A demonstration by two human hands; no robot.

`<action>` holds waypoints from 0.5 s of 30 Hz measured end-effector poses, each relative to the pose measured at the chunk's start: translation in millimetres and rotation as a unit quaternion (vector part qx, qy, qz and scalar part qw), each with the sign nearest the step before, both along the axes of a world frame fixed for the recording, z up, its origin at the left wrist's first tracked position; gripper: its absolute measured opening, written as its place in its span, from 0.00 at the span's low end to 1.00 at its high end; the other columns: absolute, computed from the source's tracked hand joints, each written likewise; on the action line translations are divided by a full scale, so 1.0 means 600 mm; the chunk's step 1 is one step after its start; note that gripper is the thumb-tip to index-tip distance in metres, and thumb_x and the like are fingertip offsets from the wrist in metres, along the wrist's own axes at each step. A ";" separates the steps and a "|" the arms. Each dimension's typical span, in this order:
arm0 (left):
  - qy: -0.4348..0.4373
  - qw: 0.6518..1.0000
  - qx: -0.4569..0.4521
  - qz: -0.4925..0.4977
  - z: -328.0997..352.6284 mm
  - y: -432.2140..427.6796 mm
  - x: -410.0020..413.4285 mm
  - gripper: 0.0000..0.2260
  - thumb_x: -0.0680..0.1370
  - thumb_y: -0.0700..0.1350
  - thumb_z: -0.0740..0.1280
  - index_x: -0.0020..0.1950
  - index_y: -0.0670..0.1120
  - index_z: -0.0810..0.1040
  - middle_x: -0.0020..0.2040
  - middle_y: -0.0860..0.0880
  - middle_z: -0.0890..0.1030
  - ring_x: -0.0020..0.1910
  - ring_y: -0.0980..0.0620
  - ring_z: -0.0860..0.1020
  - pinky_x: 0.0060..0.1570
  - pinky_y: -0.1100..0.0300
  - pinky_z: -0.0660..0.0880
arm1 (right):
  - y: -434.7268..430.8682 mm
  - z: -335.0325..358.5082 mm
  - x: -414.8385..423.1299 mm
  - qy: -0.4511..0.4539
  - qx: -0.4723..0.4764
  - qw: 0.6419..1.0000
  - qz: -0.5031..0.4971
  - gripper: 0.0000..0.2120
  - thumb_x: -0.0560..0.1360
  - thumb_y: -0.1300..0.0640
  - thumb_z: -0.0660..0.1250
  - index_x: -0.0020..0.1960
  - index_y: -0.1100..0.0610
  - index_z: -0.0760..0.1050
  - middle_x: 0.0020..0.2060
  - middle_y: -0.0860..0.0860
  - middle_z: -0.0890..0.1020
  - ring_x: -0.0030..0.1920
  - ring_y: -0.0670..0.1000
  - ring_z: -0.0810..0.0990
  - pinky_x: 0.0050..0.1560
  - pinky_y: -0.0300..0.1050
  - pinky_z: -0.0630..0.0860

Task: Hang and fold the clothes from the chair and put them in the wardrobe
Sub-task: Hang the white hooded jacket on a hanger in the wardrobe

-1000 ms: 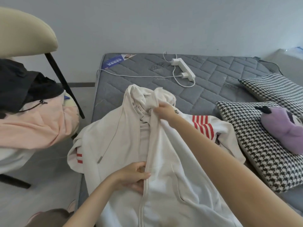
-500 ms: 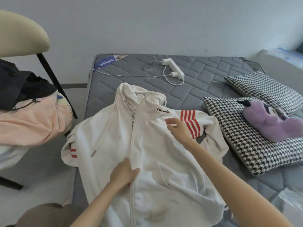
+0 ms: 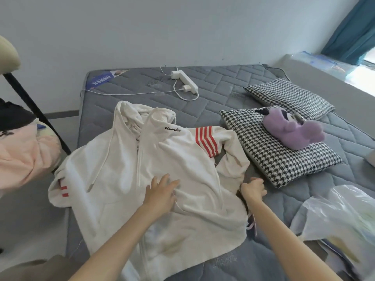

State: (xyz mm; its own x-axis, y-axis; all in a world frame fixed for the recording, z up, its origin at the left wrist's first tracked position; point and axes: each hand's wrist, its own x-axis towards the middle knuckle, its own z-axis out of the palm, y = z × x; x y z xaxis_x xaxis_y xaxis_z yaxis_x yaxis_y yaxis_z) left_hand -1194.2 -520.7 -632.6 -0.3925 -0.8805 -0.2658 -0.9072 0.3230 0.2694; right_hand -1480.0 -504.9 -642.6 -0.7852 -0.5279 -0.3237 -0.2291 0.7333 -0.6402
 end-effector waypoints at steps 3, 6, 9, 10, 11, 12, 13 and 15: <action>0.020 0.997 0.076 0.007 -0.026 -0.002 0.001 0.24 0.80 0.50 0.57 0.76 0.59 0.56 0.77 0.49 0.53 0.74 0.39 0.55 0.70 0.44 0.60 | 0.017 -0.029 -0.010 -0.022 0.049 0.995 0.083 0.19 0.76 0.55 0.65 0.65 0.60 0.72 0.65 0.60 0.73 0.66 0.61 0.69 0.65 0.52 0.67; 0.002 0.997 0.082 -0.007 -0.051 -0.001 0.014 0.24 0.80 0.52 0.55 0.76 0.59 0.55 0.75 0.48 0.57 0.72 0.41 0.61 0.68 0.44 0.63 | 0.035 -0.025 -0.009 0.001 0.030 0.985 0.170 0.08 0.75 0.55 0.65 0.43 0.58 0.80 0.38 0.52 0.81 0.45 0.55 0.78 0.49 0.48 0.76; -0.006 0.996 0.084 -0.009 -0.064 0.001 0.021 0.25 0.79 0.52 0.55 0.76 0.59 0.54 0.75 0.48 0.57 0.71 0.41 0.62 0.67 0.45 0.63 | 0.049 -0.009 -0.011 0.047 0.048 0.973 0.222 0.07 0.78 0.57 0.63 0.50 0.58 0.79 0.43 0.52 0.81 0.49 0.55 0.78 0.52 0.48 0.75; -0.003 0.996 0.084 -0.008 -0.064 0.002 0.021 0.25 0.79 0.52 0.55 0.76 0.59 0.54 0.76 0.47 0.56 0.72 0.40 0.61 0.68 0.45 0.63 | 0.052 -0.007 -0.012 0.062 0.065 0.968 0.235 0.09 0.79 0.57 0.62 0.54 0.60 0.77 0.50 0.54 0.81 0.54 0.57 0.77 0.53 0.48 0.74; 0.000 0.996 0.085 -0.007 -0.059 0.004 0.018 0.25 0.80 0.52 0.55 0.77 0.58 0.54 0.76 0.46 0.56 0.73 0.40 0.60 0.69 0.46 0.61 | 0.053 -0.003 -0.012 0.072 0.082 0.963 0.245 0.10 0.79 0.57 0.61 0.57 0.61 0.74 0.55 0.56 0.79 0.57 0.58 0.76 0.54 0.49 0.73; 0.003 0.996 0.087 -0.008 -0.052 0.006 0.015 0.25 0.81 0.51 0.55 0.77 0.57 0.54 0.77 0.45 0.55 0.74 0.40 0.58 0.71 0.48 0.59 | 0.054 0.001 -0.010 0.087 0.092 0.958 0.256 0.11 0.80 0.57 0.59 0.58 0.62 0.72 0.57 0.58 0.77 0.58 0.60 0.75 0.55 0.50 0.72; 0.009 0.996 0.091 -0.009 -0.043 0.009 0.013 0.25 0.81 0.50 0.55 0.77 0.56 0.54 0.77 0.44 0.54 0.75 0.42 0.57 0.72 0.50 0.57 | 0.056 0.005 -0.008 0.102 0.098 0.956 0.258 0.12 0.81 0.58 0.57 0.60 0.64 0.69 0.59 0.60 0.75 0.59 0.61 0.74 0.55 0.51 0.71; 0.036 0.994 0.100 -0.009 -0.024 0.011 0.011 0.24 0.82 0.48 0.56 0.78 0.54 0.54 0.77 0.43 0.55 0.76 0.44 0.56 0.72 0.54 0.55 | 0.060 0.028 -0.003 0.149 0.099 0.956 0.233 0.13 0.82 0.58 0.54 0.62 0.64 0.66 0.62 0.60 0.71 0.59 0.62 0.74 0.56 0.52 0.71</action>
State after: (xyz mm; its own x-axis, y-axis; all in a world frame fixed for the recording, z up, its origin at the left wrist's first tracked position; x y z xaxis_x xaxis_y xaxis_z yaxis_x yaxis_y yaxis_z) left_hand -1187.7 -513.9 -646.9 -0.4313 -0.8059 -0.4056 -0.8781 0.2716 0.3940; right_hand -1481.7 -468.8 -626.0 -0.5524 -0.7948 -0.2512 -0.7115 0.6066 -0.3547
